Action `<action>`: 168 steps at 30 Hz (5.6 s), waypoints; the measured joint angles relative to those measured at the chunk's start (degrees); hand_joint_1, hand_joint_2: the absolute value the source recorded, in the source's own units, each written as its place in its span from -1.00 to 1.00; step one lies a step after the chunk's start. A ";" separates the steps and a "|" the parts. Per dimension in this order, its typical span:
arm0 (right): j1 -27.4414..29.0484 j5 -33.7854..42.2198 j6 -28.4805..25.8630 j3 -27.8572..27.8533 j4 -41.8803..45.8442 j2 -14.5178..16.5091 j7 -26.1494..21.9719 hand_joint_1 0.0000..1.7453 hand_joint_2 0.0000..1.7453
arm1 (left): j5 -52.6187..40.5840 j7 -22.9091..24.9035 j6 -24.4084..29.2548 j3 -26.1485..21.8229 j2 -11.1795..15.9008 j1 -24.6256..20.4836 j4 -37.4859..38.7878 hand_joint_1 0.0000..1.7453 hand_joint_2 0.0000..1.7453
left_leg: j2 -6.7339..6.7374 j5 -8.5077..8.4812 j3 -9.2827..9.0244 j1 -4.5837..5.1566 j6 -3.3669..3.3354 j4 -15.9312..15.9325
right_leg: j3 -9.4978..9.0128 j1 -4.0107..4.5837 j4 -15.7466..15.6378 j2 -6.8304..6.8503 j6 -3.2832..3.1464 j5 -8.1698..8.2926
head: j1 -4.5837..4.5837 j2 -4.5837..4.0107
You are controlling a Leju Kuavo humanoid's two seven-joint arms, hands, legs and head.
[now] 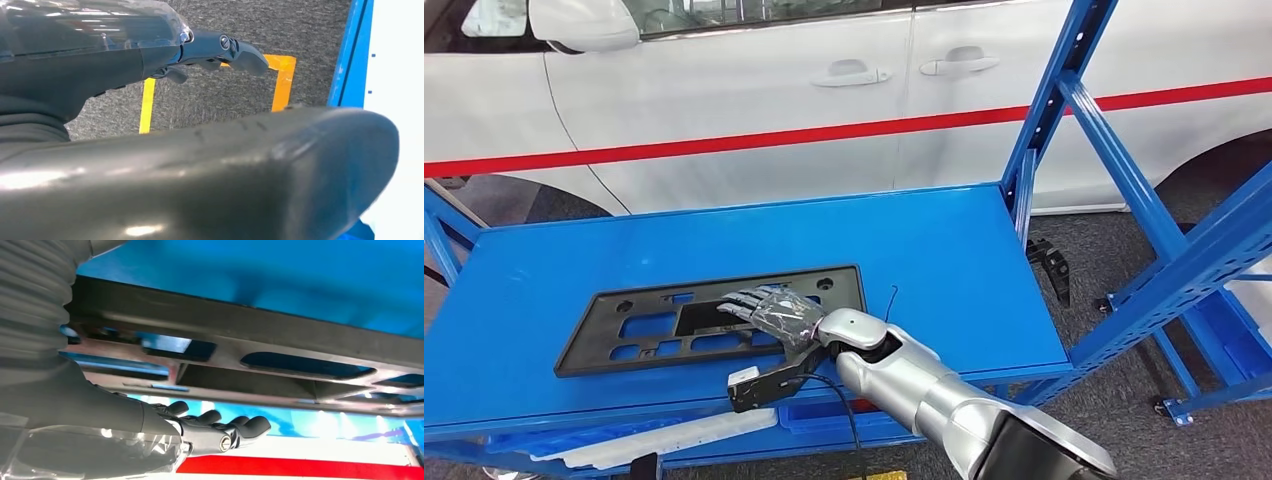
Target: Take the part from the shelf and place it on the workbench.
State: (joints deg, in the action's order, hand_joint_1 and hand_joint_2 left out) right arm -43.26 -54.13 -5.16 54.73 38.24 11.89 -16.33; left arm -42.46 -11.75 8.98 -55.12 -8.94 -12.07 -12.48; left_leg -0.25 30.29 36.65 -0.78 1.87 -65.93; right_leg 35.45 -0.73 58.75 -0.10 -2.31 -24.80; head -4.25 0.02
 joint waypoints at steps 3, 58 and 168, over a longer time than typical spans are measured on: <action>0.06 -0.02 -0.04 0.14 0.09 -0.22 0.03 -1.00 1.00 | 0.09 -0.03 0.00 0.00 0.00 0.26 0.00 -1.00 -1.00 | 0.01 2.38 3.84 -0.02 0.14 -8.08 | -0.04 0.23 0.02 -0.01 -0.17 -0.06 | 0.00 0.00; 0.61 -15.33 -12.01 2.01 8.15 -3.91 9.60 1.00 1.00 | 1.02 -0.64 0.00 0.51 -0.13 0.13 0.00 -1.00 -1.00 | -0.07 -4.95 -3.40 0.18 -0.47 7.99 | -0.43 -0.26 0.57 -0.16 1.07 -0.77 | 0.02 0.00; -0.41 73.24 33.58 -22.04 17.72 -1.30 -3.06 1.00 1.00 | 4.34 0.11 0.43 2.54 -0.42 0.48 0.00 -1.00 1.00 | 0.11 -5.93 -3.19 0.24 -2.62 8.90 | 1.54 0.29 3.10 -0.10 2.27 -2.12 | 0.03 0.00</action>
State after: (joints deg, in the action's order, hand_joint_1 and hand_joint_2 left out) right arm -43.67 19.11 28.42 32.69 55.96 10.59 -19.39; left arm -38.12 -11.63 9.41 -52.59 -9.36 -11.59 -12.48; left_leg -0.15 24.36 33.46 -0.53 -0.75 -57.03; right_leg 36.99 -0.44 61.85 -0.20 -0.05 -26.92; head -4.22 0.02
